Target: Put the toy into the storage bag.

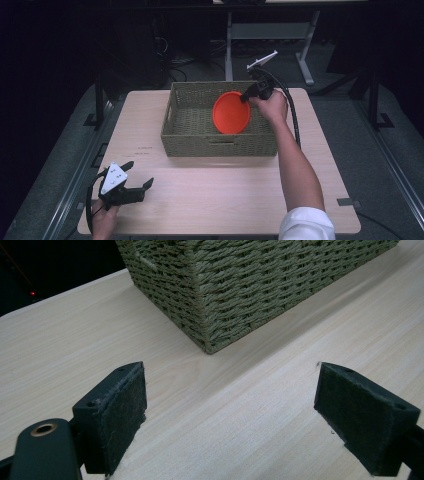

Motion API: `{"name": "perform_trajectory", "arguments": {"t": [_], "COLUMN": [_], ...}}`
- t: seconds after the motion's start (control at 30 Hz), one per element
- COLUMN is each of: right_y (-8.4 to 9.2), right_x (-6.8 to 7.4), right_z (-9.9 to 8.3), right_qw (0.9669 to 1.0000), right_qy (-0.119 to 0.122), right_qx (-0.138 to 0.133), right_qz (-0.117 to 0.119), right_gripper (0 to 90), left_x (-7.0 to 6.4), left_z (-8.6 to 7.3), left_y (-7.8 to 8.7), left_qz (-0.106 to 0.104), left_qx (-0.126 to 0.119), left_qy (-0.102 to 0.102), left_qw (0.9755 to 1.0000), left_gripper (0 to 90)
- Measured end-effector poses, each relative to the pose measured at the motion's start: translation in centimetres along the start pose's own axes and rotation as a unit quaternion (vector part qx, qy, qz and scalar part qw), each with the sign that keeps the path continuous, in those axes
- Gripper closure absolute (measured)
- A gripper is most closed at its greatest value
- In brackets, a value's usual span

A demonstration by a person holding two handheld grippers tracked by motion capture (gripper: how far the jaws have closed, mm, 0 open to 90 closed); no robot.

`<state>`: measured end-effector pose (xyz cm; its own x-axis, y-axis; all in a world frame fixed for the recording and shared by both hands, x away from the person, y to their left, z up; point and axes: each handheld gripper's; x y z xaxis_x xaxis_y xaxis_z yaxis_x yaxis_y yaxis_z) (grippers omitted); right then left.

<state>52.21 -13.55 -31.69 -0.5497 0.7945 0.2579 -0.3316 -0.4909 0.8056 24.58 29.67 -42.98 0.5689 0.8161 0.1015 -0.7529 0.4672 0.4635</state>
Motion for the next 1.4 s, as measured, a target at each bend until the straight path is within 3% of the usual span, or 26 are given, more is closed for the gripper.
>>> {"name": "perform_trajectory", "arguments": {"t": [0.6,0.83,1.0,1.1,1.23,1.4], "right_y": [-3.0,-4.3,-4.7,-5.3,-5.5,-5.9], "right_x": [-1.2,-2.3,-2.9,-3.1,-3.4,-3.5], "right_z": [-1.0,-1.7,-1.8,-1.9,-2.0,-2.0], "right_qw": [0.9994,0.9987,0.9976,0.9951,0.9943,0.9915], "right_qy": [-0.014,-0.034,-0.039,-0.037,-0.052,-0.05], "right_qx": [0.031,0.039,0.053,0.078,0.082,0.101], "right_qz": [-0.004,-0.007,-0.02,-0.048,-0.046,-0.064], "right_gripper": [82.0,82.0,81.8,81.5,80.9,78.4], "left_x": [0.1,0.1,0.1,0.1,0.1,0.0], "left_z": [0.0,0.0,0.0,0.0,0.0,0.0], "left_y": [0.1,0.1,0.0,0.0,0.1,0.0], "left_qz": [0.0,0.0,0.0,0.0,0.0,0.001], "left_qx": [0.001,0.0,0.0,0.0,0.0,0.0], "left_qy": [-0.001,-0.003,-0.002,-0.002,-0.002,-0.002], "left_qw": [1.0,1.0,1.0,1.0,1.0,1.0], "left_gripper": [12.9,12.9,12.9,12.9,12.9,12.9]}}
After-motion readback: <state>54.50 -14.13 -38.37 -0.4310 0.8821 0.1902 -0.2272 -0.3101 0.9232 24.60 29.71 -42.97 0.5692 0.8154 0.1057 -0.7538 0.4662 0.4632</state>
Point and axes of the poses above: each handheld gripper's, and its own axes: y roughly backward along the jaws, z roughly out of its top, x roughly to its left, and after that the axes turned 3 degrees about y, right-handed
